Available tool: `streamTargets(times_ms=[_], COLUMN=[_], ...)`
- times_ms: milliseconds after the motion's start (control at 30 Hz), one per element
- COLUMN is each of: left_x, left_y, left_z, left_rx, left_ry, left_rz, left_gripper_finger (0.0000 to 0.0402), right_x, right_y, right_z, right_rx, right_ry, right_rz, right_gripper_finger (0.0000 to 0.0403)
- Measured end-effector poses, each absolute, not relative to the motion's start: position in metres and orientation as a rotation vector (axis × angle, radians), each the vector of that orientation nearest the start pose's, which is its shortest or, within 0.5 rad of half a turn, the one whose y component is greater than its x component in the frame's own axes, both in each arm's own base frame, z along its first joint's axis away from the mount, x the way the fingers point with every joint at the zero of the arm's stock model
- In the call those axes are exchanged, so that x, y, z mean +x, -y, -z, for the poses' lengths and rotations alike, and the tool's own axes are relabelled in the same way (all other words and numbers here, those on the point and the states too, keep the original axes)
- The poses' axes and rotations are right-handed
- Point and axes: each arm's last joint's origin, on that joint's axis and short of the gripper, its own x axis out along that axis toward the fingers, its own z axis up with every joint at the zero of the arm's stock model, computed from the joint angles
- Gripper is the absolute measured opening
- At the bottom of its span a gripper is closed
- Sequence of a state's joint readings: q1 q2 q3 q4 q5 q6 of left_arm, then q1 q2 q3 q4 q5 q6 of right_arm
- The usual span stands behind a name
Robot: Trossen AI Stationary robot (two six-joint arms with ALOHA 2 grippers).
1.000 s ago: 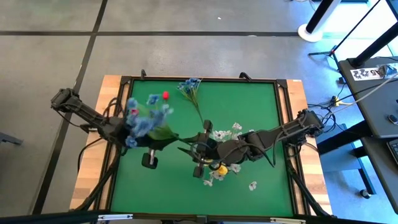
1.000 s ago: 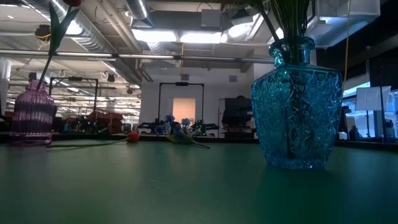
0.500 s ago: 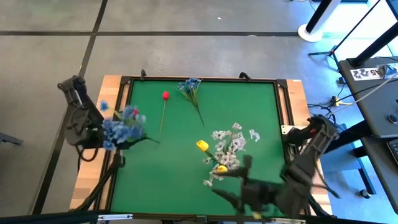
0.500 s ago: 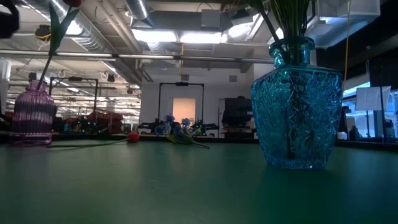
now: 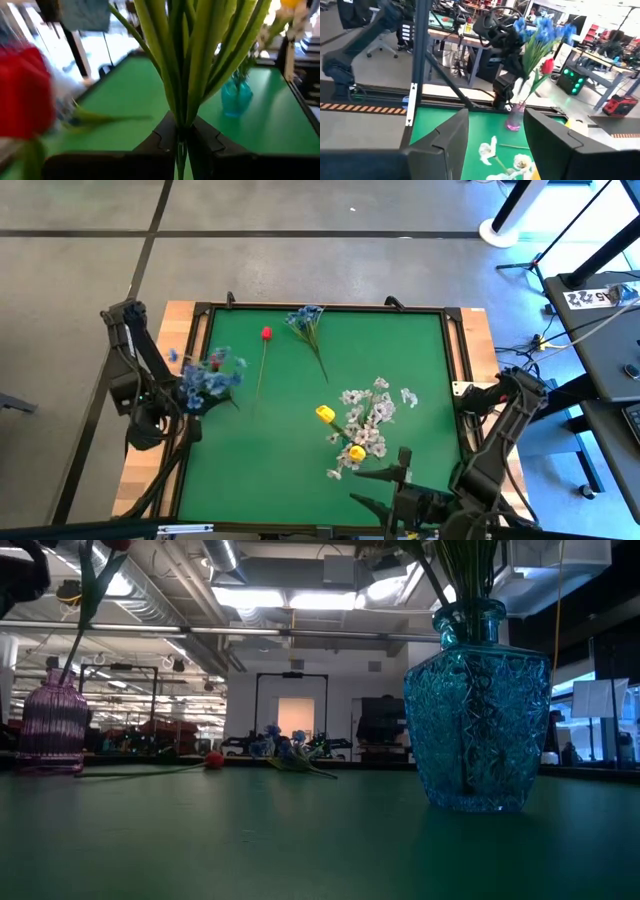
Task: Sort flowers into vase by color
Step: Put the left blue flower into the purple vase
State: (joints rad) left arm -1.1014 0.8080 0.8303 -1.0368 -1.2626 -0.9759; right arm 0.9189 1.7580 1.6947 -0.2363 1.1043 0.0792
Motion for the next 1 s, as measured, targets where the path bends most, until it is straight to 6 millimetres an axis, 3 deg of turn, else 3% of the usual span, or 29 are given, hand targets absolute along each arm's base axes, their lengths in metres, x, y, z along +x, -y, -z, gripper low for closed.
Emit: streamTargets(times_ms=[267, 367, 433, 567, 767, 900, 1000], left_x=[0.12, 0.136, 0.139, 0.115, 0.07, 0.053, 0.037], left_y=[0.132, 0.127, 0.108, 0.065, 0.036, 0.024, 0.008], left_z=[-0.28, -0.28, -0.282, -0.3, -0.317, -0.331, -0.339], left_rx=[-0.072, 0.0, 0.048, -0.043, -0.315, -0.268, -0.173], left_ry=[-0.318, -0.312, -0.354, -0.405, -0.354, -0.198, -0.102], left_rz=[-0.112, -0.072, -0.128, -0.22, 0.004, 0.093, 0.026], left_gripper_finger=[0.0021, 0.0021, 0.002, 0.0022, 0.0023, 0.0024, 0.0024], right_x=[0.277, 0.287, 0.294, 0.299, 0.295, 0.294, 0.294], right_y=[-0.284, -0.277, -0.273, -0.268, -0.268, -0.269, -0.267], right_z=[-0.388, -0.389, -0.39, -0.385, -0.378, -0.378, -0.378], right_rx=[-0.186, -0.181, -0.173, -0.191, -0.19, -0.19, -0.19], right_ry=[-0.136, -0.133, -0.137, -0.173, -0.233, -0.228, -0.218], right_rz=[0.225, 0.17, 0.129, 0.098, 0.096, 0.111, 0.166], right_gripper_finger=[0.0188, 0.0188, 0.0188, 0.0188, 0.0188, 0.0188, 0.0188])
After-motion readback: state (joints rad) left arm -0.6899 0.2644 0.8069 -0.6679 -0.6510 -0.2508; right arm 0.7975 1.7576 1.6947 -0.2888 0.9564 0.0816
